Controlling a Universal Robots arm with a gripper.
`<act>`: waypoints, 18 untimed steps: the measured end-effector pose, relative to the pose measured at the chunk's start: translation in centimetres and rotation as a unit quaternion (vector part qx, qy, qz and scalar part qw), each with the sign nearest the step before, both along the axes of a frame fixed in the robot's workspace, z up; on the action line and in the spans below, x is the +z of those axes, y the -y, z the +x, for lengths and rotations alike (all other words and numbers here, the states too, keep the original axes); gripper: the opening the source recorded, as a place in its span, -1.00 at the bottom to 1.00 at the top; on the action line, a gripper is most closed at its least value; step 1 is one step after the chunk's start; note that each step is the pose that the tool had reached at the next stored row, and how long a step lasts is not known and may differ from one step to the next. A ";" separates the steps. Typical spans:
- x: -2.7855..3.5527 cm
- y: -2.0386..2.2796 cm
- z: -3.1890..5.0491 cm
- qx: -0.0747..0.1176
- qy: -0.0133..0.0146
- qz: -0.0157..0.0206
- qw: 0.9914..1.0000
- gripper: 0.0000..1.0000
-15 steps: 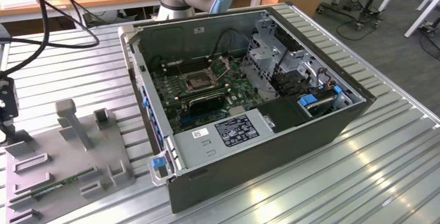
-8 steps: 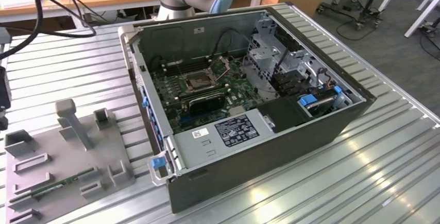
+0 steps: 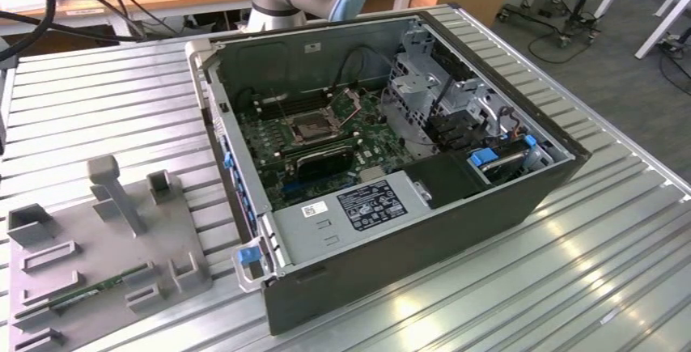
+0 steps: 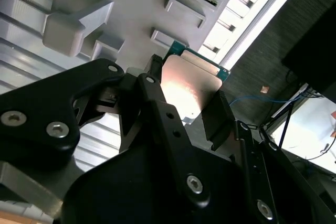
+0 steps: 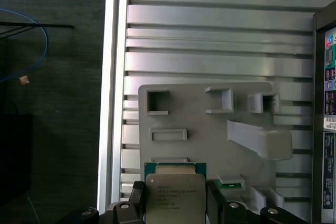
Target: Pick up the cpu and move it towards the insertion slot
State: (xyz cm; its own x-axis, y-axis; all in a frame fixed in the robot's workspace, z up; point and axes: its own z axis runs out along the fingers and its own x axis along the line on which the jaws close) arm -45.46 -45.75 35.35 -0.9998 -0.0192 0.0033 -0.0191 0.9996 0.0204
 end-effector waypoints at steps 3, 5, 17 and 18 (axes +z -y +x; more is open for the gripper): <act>0.43 0.00 0.00 0.000 0.000 0.000 1.000 0.09; 0.54 0.01 0.00 0.000 0.000 0.000 1.000 0.09; 0.61 0.00 0.06 0.000 0.000 0.000 1.000 0.09; 0.60 0.00 0.11 0.000 0.000 0.000 1.000 0.09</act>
